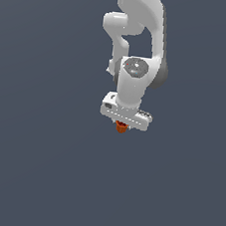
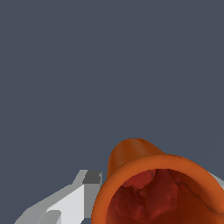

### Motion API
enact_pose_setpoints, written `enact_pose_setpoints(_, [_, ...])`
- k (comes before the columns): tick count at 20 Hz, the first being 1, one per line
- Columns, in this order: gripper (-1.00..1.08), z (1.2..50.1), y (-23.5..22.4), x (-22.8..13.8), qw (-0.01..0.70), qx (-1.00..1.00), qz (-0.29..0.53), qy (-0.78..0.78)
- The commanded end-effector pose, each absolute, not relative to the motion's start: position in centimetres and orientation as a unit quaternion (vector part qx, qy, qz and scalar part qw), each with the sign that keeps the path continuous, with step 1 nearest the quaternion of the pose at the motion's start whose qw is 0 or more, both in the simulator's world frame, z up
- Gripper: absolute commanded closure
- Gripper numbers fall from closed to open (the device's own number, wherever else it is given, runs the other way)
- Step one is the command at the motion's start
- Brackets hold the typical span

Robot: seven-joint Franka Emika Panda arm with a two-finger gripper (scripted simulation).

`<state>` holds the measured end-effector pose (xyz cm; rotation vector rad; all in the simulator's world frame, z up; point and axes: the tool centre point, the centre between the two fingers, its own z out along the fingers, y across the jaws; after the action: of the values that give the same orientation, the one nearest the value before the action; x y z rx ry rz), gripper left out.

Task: Pick up the object and move it to a goal position.

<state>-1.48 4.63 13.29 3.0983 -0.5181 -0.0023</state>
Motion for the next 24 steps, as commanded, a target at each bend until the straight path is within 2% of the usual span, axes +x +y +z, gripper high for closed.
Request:
enact_pose_setpoints(1, [1.08, 15.6, 6.3, -2.6, 0.000, 0.986, 0.000, -0.165])
enact_pose_setpoints(15, [1.08, 28.4, 15.8, -8.4, 0.001, 0.986, 0.001, -0.165])
enact_pose_setpoints(24, [1.08, 33.5, 19.7, -10.5, 0.001, 0.986, 0.000, -0.165])
